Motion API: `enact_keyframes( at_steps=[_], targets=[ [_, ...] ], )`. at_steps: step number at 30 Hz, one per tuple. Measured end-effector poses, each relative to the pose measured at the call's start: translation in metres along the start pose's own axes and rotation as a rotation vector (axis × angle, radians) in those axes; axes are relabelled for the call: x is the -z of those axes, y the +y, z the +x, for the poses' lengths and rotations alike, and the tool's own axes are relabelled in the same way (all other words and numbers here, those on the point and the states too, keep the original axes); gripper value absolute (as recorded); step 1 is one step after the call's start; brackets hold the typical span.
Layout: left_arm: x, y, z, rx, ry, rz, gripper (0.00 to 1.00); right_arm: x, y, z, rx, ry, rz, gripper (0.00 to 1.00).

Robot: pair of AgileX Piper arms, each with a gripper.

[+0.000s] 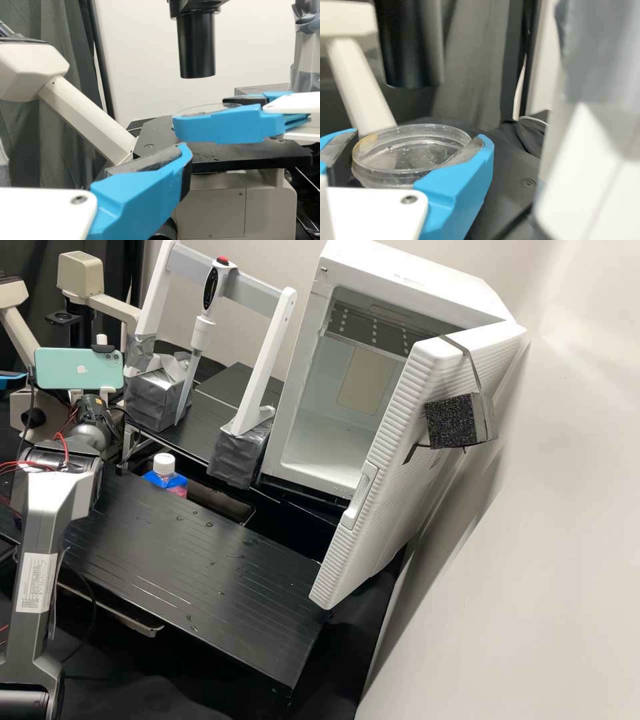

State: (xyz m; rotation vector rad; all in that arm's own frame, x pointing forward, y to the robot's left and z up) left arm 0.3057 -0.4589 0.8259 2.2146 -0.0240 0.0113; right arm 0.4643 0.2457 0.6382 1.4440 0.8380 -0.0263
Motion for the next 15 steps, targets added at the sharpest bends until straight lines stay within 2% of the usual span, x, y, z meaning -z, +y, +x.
enact_keyframes(
  at_steps=[9, 15],
  targets=[
    [0.000, 0.000, 0.000, 0.000, 0.000, 0.000, 1.00, 0.005, 0.010, 0.006, -0.023, -0.014, -0.012, 0.00],
    [0.000, 0.000, 0.000, 0.000, 0.000, 0.000, 1.00, 0.006, -0.004, 0.011, 0.003, -0.016, -0.010, 0.00]
  ],
)
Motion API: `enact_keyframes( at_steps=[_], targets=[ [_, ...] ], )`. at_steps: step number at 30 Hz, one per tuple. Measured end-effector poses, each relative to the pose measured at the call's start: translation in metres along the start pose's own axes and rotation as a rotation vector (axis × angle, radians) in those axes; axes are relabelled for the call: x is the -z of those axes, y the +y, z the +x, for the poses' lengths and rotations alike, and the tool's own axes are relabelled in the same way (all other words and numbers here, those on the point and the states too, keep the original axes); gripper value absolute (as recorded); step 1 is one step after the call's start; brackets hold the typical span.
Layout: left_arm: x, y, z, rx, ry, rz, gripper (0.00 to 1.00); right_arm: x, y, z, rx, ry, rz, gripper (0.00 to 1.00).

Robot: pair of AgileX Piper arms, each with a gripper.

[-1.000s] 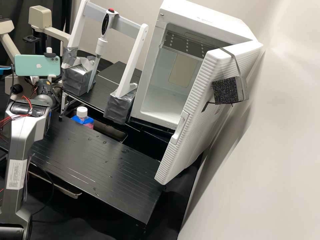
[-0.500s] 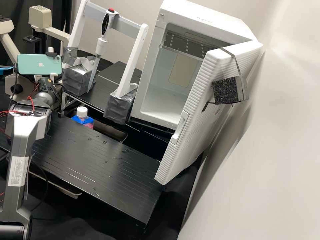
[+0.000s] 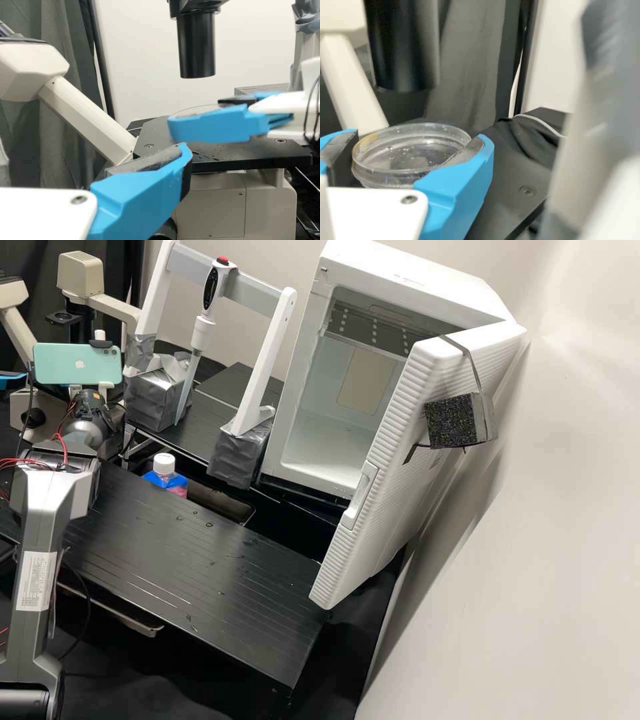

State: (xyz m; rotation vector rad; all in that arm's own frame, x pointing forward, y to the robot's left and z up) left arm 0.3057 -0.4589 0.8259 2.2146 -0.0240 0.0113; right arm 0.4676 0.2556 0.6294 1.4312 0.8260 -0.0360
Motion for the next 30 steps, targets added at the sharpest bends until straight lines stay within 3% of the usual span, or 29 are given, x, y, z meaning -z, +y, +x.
enact_keyframes(
  at_steps=[13, 14, 30],
  targets=[
    [0.0000, 0.0000, 0.0000, 0.000, 0.000, 0.000, 1.00, 0.0017, 0.0018, 0.0045, -0.010, -0.006, 0.002, 0.00],
    [0.0000, 0.0000, 0.0000, 0.000, 0.000, 0.000, 1.00, 0.0014, 0.0018, 0.0049, -0.010, -0.007, 0.002, 1.00],
    [0.0000, 0.0000, 0.0000, 0.000, 0.000, 0.000, 1.00, 0.0001, 0.0007, 0.0063, -0.010, -0.008, 0.002, 1.00]
  ],
)
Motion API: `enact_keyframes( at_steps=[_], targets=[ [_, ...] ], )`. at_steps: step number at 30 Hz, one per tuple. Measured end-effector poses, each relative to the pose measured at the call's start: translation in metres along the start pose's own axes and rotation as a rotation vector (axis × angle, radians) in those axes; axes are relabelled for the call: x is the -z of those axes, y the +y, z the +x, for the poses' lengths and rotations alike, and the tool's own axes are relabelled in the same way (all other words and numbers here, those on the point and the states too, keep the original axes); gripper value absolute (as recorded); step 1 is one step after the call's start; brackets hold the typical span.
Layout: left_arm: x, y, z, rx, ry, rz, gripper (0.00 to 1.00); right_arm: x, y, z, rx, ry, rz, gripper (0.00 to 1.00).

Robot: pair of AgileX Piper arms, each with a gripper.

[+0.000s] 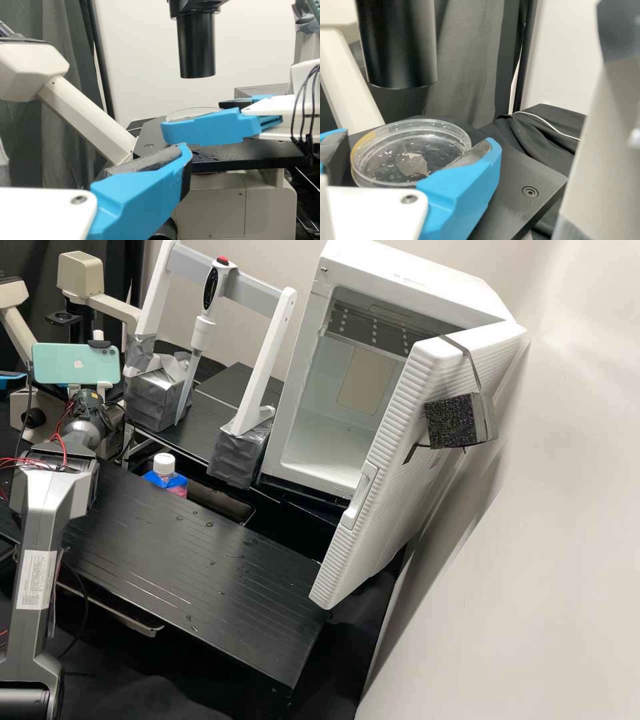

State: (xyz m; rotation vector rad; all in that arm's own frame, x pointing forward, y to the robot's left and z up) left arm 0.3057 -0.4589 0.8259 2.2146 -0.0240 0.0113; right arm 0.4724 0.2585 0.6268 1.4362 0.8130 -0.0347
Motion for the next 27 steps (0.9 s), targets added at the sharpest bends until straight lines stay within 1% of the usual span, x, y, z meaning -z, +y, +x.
enact_keyframes(
  at_steps=[4, 7, 10, 15, 18, 23, 27],
  targets=[
    [0.000, 0.000, 0.000, 0.000, 0.000, 0.000, 1.00, 0.000, 0.000, 0.000, 0.000, 0.000, 0.000, 1.00],
    [0.000, 0.000, 0.000, 0.000, 0.000, 0.000, 1.00, -0.002, -0.004, -0.002, 0.016, -0.007, -0.010, 1.00],
    [0.000, 0.000, 0.000, 0.000, 0.000, 0.000, 1.00, 0.000, -0.005, -0.009, 0.025, 0.008, -0.010, 1.00],
    [0.000, 0.000, 0.000, 0.000, 0.000, 0.000, 1.00, 0.001, 0.004, -0.028, 0.028, 0.031, -0.016, 1.00],
    [0.000, 0.000, 0.000, 0.000, 0.000, 0.000, 1.00, 0.005, 0.009, -0.043, 0.024, 0.059, -0.013, 1.00],
    [0.000, 0.000, 0.000, 0.000, 0.000, 0.000, 1.00, 0.018, 0.018, -0.067, 0.011, 0.121, -0.007, 1.00],
    [0.000, 0.000, 0.000, 0.000, 0.000, 0.000, 1.00, 0.025, 0.021, -0.081, 0.005, 0.158, -0.001, 1.00]
  ],
)
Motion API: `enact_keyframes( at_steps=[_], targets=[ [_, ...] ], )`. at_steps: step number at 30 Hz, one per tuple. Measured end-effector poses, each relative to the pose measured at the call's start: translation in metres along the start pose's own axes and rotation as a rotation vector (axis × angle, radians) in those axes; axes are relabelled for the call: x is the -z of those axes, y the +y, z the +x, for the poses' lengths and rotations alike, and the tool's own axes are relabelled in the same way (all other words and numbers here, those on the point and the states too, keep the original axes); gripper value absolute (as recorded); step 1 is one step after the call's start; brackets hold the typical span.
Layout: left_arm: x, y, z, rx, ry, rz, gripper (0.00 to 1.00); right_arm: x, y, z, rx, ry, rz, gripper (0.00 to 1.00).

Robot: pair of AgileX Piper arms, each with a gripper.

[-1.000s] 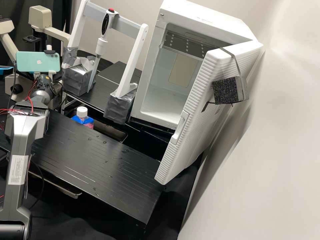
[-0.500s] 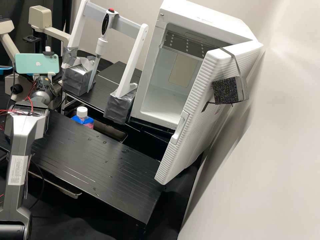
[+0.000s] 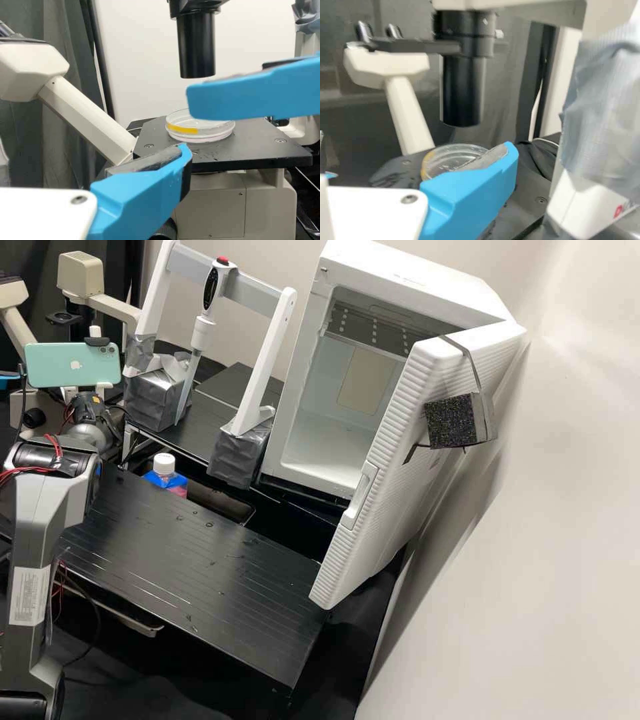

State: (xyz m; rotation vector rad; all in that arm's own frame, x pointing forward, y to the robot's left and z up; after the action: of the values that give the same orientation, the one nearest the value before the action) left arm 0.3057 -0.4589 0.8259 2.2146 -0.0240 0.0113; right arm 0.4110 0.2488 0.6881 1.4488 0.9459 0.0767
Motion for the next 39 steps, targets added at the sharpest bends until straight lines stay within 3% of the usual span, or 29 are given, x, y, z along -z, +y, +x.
enact_keyframes(
  at_steps=[9, 18, 25, 29, 33, 36, 39],
  targets=[
    [0.000, 0.000, 0.000, 0.000, 0.000, 0.000, 1.00, 0.001, 0.005, -0.047, -0.020, 0.041, 0.033, 1.00],
    [0.000, 0.000, 0.000, 0.000, 0.000, 0.000, 1.00, 0.012, 0.010, -0.116, -0.120, 0.129, 0.090, 1.00],
    [0.000, 0.000, 0.000, 0.000, 0.000, 0.000, 1.00, 0.024, 0.008, -0.176, -0.203, 0.183, 0.020, 1.00],
    [0.000, 0.000, 0.000, 0.000, 0.000, 0.000, 1.00, 0.027, 0.007, -0.207, -0.255, 0.133, -0.043, 1.00],
    [0.000, 0.000, 0.000, 0.000, 0.000, 0.000, 1.00, 0.020, 0.011, -0.233, -0.384, 0.027, -0.067, 1.00],
    [0.000, 0.000, 0.000, 0.000, 0.000, 0.000, 1.00, 0.013, 0.014, -0.251, -0.517, -0.072, -0.040, 1.00],
    [0.000, 0.000, 0.000, 0.000, 0.000, 0.000, 1.00, 0.006, 0.015, -0.266, -0.620, -0.148, 0.009, 1.00]
  ],
)
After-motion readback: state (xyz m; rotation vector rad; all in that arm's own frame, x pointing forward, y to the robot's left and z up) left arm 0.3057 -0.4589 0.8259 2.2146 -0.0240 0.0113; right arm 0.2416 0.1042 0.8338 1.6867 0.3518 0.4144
